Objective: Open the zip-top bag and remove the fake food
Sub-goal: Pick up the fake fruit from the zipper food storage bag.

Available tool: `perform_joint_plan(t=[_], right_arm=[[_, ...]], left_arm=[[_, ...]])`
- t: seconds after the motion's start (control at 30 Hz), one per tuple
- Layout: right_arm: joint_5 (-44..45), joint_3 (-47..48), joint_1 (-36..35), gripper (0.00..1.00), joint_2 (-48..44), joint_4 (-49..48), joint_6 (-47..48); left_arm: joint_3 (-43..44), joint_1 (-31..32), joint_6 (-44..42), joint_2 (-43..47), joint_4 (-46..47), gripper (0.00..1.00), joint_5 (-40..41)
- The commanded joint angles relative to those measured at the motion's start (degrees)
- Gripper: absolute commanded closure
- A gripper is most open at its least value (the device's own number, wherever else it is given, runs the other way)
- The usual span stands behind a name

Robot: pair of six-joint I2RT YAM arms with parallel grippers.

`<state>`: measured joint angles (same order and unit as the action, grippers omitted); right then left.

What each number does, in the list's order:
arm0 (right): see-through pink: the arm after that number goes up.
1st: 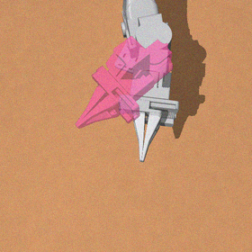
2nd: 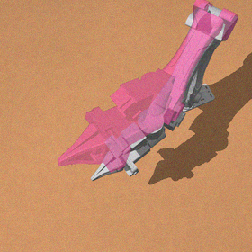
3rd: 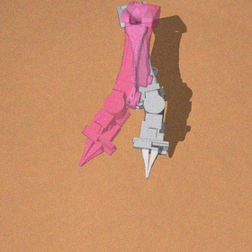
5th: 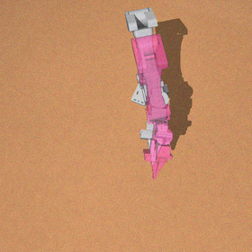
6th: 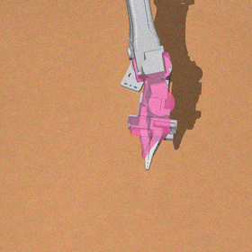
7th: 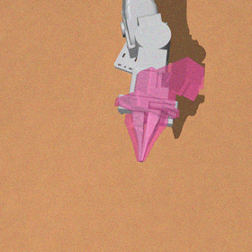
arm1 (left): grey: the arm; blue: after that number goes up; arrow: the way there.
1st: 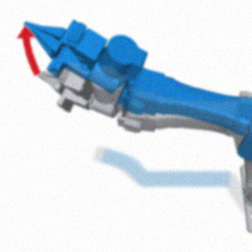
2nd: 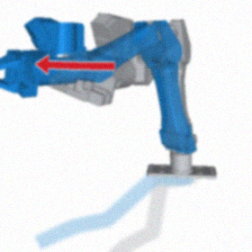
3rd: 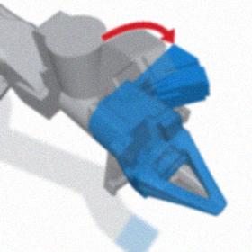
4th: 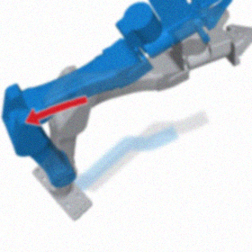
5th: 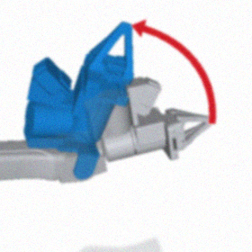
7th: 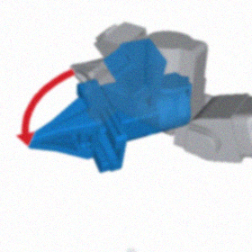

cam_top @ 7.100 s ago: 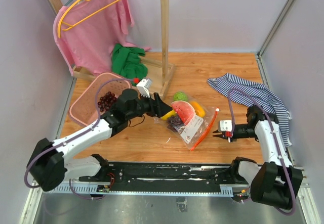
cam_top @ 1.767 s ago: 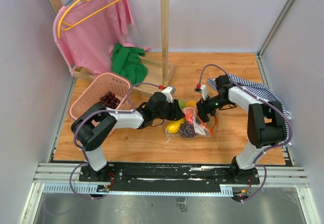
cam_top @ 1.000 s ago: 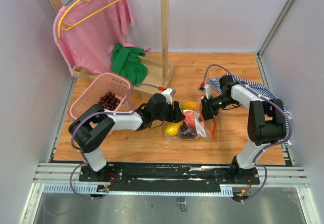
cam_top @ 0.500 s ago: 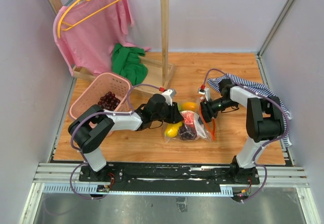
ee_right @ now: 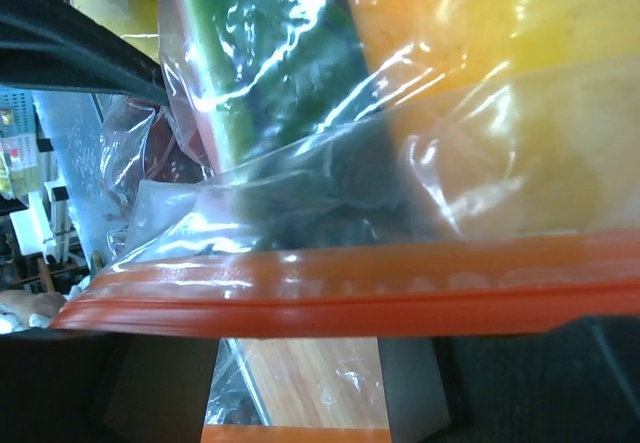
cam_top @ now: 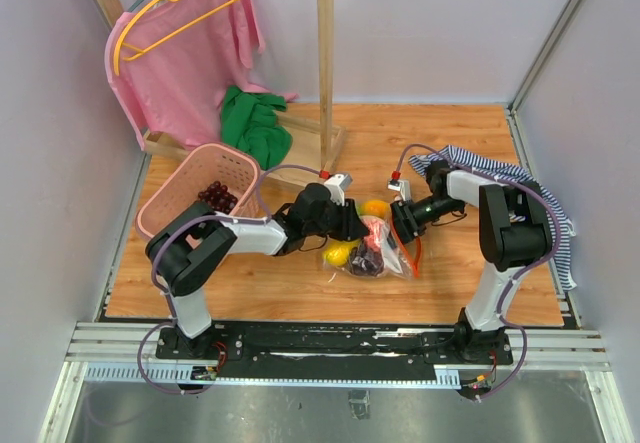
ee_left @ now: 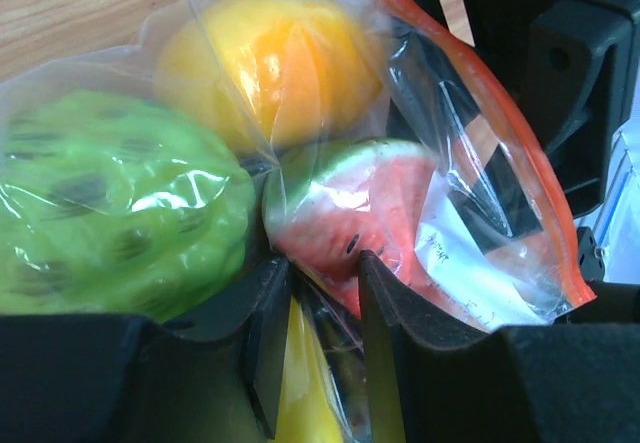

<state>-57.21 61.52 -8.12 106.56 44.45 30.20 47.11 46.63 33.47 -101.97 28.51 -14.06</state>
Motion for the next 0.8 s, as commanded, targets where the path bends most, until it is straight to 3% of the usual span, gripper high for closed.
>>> perform_joint_plan(t=[0.0, 0.1, 0.23, 0.3, 0.53, 0.77], right_arm=[[-9.43, 0.57, -3.66, 0.46, 1.8, -3.22, -4.73], [-11.11, -0.61, -3.43, 0.55, 0.3, -7.37, -9.46], [-10.68, -3.16, -2.04, 0.77, -3.18, -13.8, -13.97], [-9.8, -3.88, -0.9, 0.83, -4.8, -14.62, -13.56], [-4.77, -4.04, 2.68, 0.91, -9.12, -11.0, -6.89], [-2.35, -3.25, 4.99, 0.95, -12.72, -6.43, -0.42]], left_arm=[[1.4, 2.54, 0.18, -5.29, -3.12, 0.65, -2.1], [1.32, 2.93, 0.89, -5.78, -2.2, 0.64, -2.28], [0.49, 2.98, 1.39, -5.1, -1.28, 0.63, -1.72], [-0.09, 3.0, 1.12, -4.06, -1.58, 0.6, -0.83], [-1.67, 2.49, -1.28, 4.62, -4.95, 0.39, 5.55], [-3.91, 0.82, -4.12, 13.06, -9.27, 0.31, 7.55]])
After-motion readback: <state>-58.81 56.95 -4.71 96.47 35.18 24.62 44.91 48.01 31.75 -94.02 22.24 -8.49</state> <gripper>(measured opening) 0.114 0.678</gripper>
